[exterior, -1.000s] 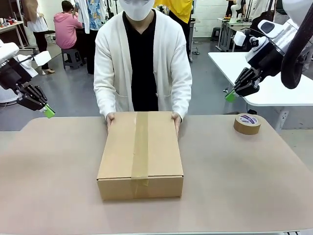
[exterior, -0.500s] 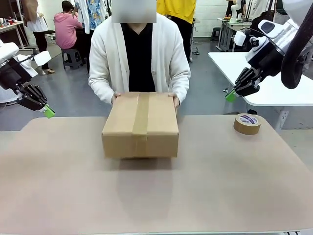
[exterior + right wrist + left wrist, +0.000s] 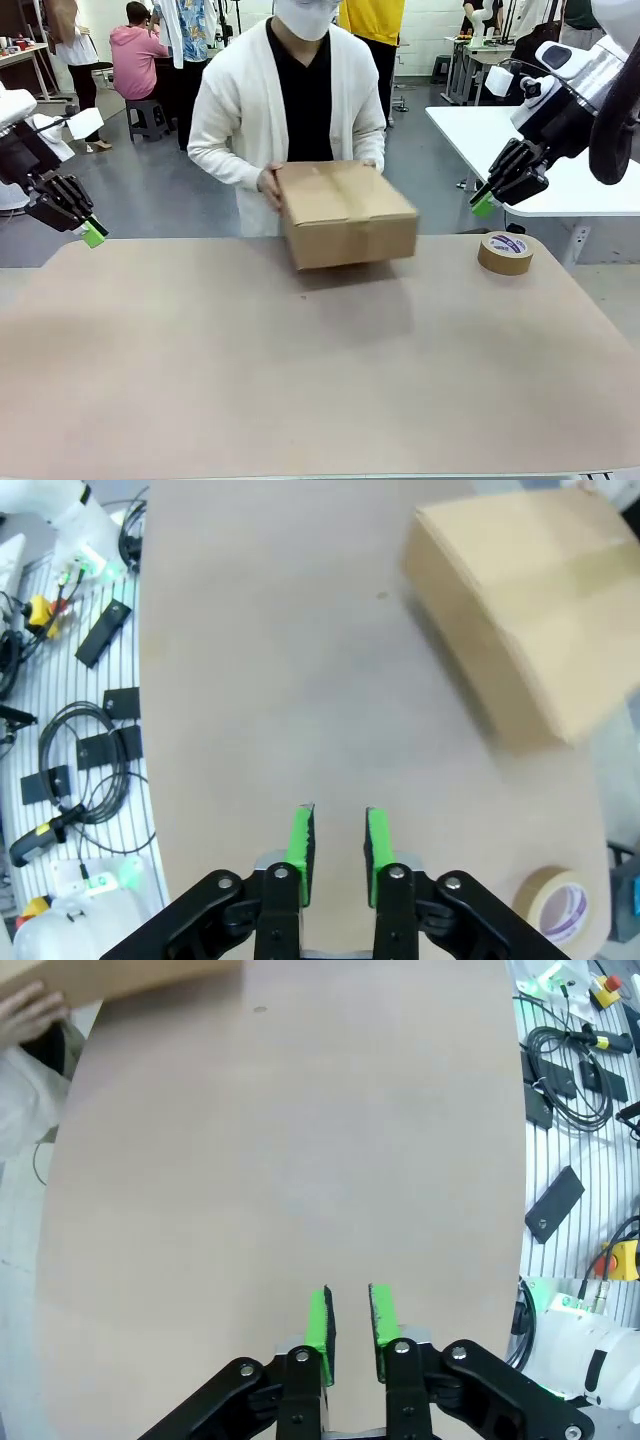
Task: Wrap the clocks to prevent damage.
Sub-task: After the human seals the box with tape, release both hands from the side flaps of the Package Box.
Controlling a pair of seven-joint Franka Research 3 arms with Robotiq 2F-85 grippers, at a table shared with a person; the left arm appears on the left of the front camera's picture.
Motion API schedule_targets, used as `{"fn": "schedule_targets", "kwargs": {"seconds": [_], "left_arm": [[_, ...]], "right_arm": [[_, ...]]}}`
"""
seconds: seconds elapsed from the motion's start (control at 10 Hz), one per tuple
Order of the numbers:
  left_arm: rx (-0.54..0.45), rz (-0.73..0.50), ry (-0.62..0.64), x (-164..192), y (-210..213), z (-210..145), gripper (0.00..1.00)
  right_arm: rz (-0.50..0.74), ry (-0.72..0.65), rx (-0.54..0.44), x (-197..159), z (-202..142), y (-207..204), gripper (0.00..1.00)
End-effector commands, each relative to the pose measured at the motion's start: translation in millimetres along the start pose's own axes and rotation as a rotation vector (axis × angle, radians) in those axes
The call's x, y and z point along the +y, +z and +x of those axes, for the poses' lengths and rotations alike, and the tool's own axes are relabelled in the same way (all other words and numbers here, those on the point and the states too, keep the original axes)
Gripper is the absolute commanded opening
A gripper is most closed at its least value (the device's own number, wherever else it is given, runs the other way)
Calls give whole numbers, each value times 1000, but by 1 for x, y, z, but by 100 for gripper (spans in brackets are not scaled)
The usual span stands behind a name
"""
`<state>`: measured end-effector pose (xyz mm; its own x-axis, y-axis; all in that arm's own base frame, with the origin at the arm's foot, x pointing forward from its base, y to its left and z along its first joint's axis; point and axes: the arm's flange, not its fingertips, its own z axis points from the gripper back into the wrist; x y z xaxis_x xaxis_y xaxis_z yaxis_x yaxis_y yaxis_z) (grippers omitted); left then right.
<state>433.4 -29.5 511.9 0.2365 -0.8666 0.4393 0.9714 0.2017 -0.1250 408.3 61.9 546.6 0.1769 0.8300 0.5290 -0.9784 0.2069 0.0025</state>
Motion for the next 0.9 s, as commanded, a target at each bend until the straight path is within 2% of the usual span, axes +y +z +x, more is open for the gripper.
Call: {"fn": "schedule_targets", "kwargs": {"seconds": [0.0,0.1,0.2,0.3,0.4,0.5,0.6,0.7,0.8], "left_arm": [[26,-6,24,-7,0,1,41],[29,-13,20,-5,3,2,100],[37,-18,17,-3,4,3,44],[38,-17,17,-3,4,2,100],[43,-14,14,-4,4,1,63],[52,-16,9,-2,6,2,100],[63,-15,10,-2,7,2,82],[104,40,13,-4,7,2,100],[26,-8,-7,-1,1,-1,100]], "right_arm": [[24,-15,26,3,-3,1,45],[25,-16,23,3,-2,2,100],[28,-17,19,2,-2,2,65],[37,-15,21,3,-3,2,100],[43,-11,25,3,-3,2,85],[48,-9,25,3,-2,2,100],[61,-13,26,3,-3,1,100],[38,-44,72,4,-3,0,100],[44,-4,3,4,-2,-2,100]]}}
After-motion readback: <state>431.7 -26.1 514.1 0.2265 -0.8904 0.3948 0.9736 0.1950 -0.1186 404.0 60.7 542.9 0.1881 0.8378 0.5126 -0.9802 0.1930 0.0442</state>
